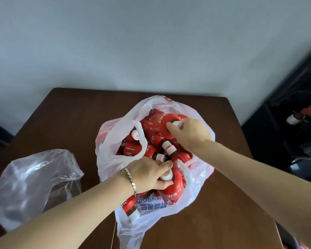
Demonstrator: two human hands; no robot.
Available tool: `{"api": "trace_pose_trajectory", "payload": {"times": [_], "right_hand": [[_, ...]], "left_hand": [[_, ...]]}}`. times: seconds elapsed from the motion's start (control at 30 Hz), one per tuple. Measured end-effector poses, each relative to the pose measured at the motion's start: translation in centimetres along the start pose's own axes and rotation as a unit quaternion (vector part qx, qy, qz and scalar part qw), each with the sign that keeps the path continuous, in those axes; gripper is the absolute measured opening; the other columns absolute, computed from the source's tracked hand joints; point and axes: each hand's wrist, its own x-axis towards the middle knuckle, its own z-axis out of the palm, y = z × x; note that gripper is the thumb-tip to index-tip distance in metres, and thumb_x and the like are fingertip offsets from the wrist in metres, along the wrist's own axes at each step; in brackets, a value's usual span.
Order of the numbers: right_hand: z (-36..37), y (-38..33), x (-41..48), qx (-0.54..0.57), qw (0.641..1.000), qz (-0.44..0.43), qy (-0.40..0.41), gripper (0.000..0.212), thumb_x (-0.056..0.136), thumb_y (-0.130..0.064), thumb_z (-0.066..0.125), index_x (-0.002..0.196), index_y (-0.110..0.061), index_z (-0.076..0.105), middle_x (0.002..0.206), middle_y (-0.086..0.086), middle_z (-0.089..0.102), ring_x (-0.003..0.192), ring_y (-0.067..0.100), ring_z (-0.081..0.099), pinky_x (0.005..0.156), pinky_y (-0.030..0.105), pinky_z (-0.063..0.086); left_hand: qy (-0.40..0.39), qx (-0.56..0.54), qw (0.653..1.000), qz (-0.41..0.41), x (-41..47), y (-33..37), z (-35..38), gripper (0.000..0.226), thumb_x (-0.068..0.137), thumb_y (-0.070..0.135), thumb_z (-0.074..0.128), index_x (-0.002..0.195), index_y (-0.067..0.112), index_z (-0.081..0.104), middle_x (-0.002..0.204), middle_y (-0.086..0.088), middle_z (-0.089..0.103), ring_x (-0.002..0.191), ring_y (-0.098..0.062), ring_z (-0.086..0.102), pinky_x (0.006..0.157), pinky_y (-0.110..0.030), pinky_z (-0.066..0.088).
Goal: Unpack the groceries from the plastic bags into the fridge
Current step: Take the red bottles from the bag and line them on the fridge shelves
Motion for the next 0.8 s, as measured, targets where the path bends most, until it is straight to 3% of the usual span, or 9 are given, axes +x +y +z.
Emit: {"api": "trace_pose_trajectory", "payload": {"times": [0.07, 0.13, 0.2, 0.27, 0.37, 0.47, 0.6, 0.73, 0.8], "right_hand": [[-2.5, 0.6, -1.4, -0.072, 0.997, -0.030, 0.025, 0.053, 0.087, -0.051, 0.047, 0.051, -0.014, 0.037, 0.049, -0.001, 0.039, 0.045, 0.016, 0.038, 0.043, 0.026, 0.028], [-4.2, 1.2, -2.6, -0.123, 0.991, -0.045, 0.030, 0.052, 0.085, -0.057, 0.047, 0.057, -0.014, 0.051, 0.053, -0.002, 0.048, 0.049, 0.016, 0.049, 0.045, 0.027, 0.037], [-5.5, 1.8, -3.9, -0.159, 0.985, -0.049, 0.039, 0.052, 0.082, -0.063, 0.046, 0.066, -0.016, 0.062, 0.060, -0.003, 0.059, 0.058, 0.016, 0.059, 0.051, 0.027, 0.045], [-6.3, 2.5, -5.0, -0.171, 0.983, -0.047, 0.045, 0.052, 0.080, -0.064, 0.047, 0.071, -0.017, 0.066, 0.066, -0.003, 0.064, 0.063, 0.016, 0.062, 0.056, 0.027, 0.050], [-6.8, 3.4, -6.5, -0.193, 0.980, -0.040, 0.028, 0.052, 0.079, -0.063, 0.047, 0.068, -0.015, 0.064, 0.066, -0.003, 0.064, 0.064, 0.017, 0.063, 0.058, 0.028, 0.050], [-7.6, 4.0, -8.1, -0.206, 0.978, -0.029, 0.032, 0.050, 0.077, -0.064, 0.048, 0.065, -0.017, 0.061, 0.065, -0.003, 0.063, 0.062, 0.016, 0.062, 0.055, 0.026, 0.048], [-9.5, 3.2, -10.6, -0.234, 0.969, -0.009, 0.080, 0.048, 0.076, -0.064, 0.049, 0.060, -0.019, 0.051, 0.059, -0.005, 0.054, 0.057, 0.012, 0.053, 0.050, 0.022, 0.038], [-11.0, 1.8, -13.9, -0.220, 0.964, 0.040, 0.142, 0.045, 0.076, -0.062, 0.050, 0.061, -0.019, 0.054, 0.061, -0.005, 0.058, 0.061, 0.012, 0.058, 0.054, 0.023, 0.044], [-11.6, 1.4, -16.0, -0.202, 0.963, 0.076, 0.163, 0.046, 0.076, -0.062, 0.049, 0.062, -0.019, 0.057, 0.062, -0.005, 0.061, 0.060, 0.012, 0.060, 0.056, 0.024, 0.048]], "left_hand": [[-0.008, 0.022, 1.000, 0.000, -0.1, -0.1, 0.1, 0.049, 0.076, 0.052, 0.040, 0.090, 0.015, 0.068, 0.050, 0.006, 0.060, 0.034, -0.011, 0.053, 0.029, -0.015, 0.037], [-0.030, 0.030, 0.999, -0.003, -0.2, 0.1, -0.1, 0.054, 0.079, 0.054, 0.036, 0.094, 0.014, 0.069, 0.055, 0.005, 0.063, 0.040, -0.012, 0.058, 0.033, -0.017, 0.041], [-0.093, 0.035, 0.994, -0.035, 0.2, 0.7, -1.1, 0.060, 0.088, 0.055, 0.031, 0.121, 0.012, 0.058, 0.084, -0.003, 0.070, 0.069, -0.020, 0.068, 0.055, -0.025, 0.050], [-0.183, 0.035, 0.978, -0.090, 0.6, 1.6, -1.9, 0.059, 0.094, 0.054, 0.032, 0.139, 0.017, 0.037, 0.114, -0.004, 0.064, 0.097, -0.024, 0.063, 0.075, -0.028, 0.047], [-0.241, 0.060, 0.962, -0.116, 1.3, 2.2, -2.5, 0.065, 0.091, 0.061, 0.026, 0.138, 0.018, 0.032, 0.118, -0.003, 0.060, 0.101, -0.025, 0.061, 0.078, -0.030, 0.048], [-0.241, 0.058, 0.959, -0.135, 1.9, 2.9, -3.0, 0.059, 0.093, 0.057, 0.031, 0.136, 0.017, 0.034, 0.115, -0.004, 0.062, 0.100, -0.026, 0.061, 0.077, -0.031, 0.047], [-0.182, 0.093, 0.970, -0.133, 3.3, 4.3, -6.8, 0.056, 0.094, 0.055, 0.034, 0.139, 0.021, 0.030, 0.107, -0.001, 0.066, 0.095, -0.022, 0.064, 0.069, -0.028, 0.042], [-0.098, 0.144, 0.981, -0.087, 5.3, 5.6, -11.5, 0.053, 0.093, 0.056, 0.034, 0.133, 0.020, 0.035, 0.106, -0.003, 0.065, 0.096, -0.025, 0.064, 0.068, -0.027, 0.038], [-0.056, 0.154, 0.985, -0.054, 6.2, 6.6, -13.5, 0.048, 0.091, 0.056, 0.037, 0.122, 0.020, 0.039, 0.096, -0.004, 0.063, 0.096, -0.027, 0.063, 0.070, -0.028, 0.039]]}}
